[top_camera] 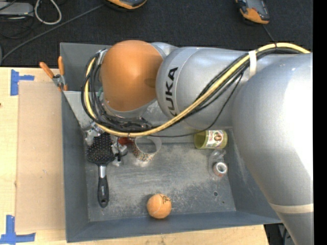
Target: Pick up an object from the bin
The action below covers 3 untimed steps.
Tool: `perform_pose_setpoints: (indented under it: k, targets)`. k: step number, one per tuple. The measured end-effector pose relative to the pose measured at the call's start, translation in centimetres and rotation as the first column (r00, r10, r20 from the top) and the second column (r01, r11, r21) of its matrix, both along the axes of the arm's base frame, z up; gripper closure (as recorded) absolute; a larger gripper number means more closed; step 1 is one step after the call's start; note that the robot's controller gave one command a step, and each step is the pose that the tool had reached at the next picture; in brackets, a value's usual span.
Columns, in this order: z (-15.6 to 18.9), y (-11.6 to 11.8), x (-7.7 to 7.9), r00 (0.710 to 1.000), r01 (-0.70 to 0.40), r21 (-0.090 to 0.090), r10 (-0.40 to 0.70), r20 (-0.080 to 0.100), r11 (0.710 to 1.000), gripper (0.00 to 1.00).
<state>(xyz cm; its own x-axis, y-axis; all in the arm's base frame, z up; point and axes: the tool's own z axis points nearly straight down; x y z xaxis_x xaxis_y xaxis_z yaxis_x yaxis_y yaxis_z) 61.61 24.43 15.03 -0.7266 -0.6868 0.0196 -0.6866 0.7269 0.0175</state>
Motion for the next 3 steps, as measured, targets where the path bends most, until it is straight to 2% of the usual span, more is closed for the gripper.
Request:
perform_pose_setpoints:
  k: [1,2,3]
  targets:
    - [2.2,0.1,0.1,1.000,0.001,0.003,-0.001,0.006,1.000,1.00]
    - [2.2,0.1,0.1,1.000,0.003,0.003,-0.003,0.004,1.000,1.00]
    - [4.2,0.1,0.0,1.000,0.005,0.002,-0.005,0.001,1.000,1.00]
